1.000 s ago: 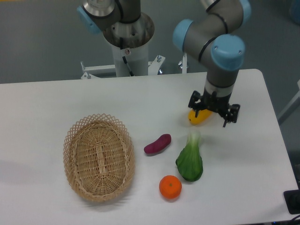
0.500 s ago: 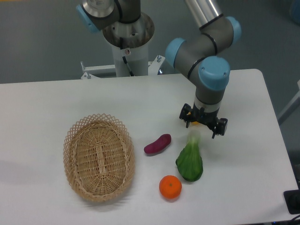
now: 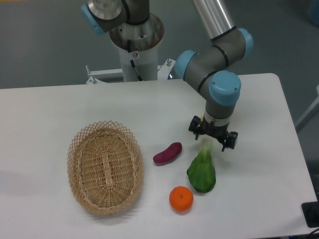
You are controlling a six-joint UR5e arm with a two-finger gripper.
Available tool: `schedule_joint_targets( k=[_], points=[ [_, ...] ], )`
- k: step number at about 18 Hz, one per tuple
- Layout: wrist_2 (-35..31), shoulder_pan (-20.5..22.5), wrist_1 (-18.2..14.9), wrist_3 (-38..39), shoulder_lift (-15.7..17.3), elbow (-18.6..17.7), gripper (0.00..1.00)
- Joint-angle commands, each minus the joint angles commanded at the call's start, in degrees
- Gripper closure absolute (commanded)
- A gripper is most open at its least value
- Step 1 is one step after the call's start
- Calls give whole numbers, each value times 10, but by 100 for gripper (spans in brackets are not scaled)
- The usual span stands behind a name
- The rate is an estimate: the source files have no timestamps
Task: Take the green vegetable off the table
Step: 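Move the open gripper over the green bok choy stem and lower it, then close the gripper on the bok choy stem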
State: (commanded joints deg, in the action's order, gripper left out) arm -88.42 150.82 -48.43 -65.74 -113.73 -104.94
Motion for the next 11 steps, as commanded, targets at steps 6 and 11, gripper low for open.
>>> schedule_joint_targets(
  k=[6,11],
  points=[
    [-1,-6,14,3,-11,-7,0],
    [-2,-7,31,2,-18,-7,0]
  ],
)
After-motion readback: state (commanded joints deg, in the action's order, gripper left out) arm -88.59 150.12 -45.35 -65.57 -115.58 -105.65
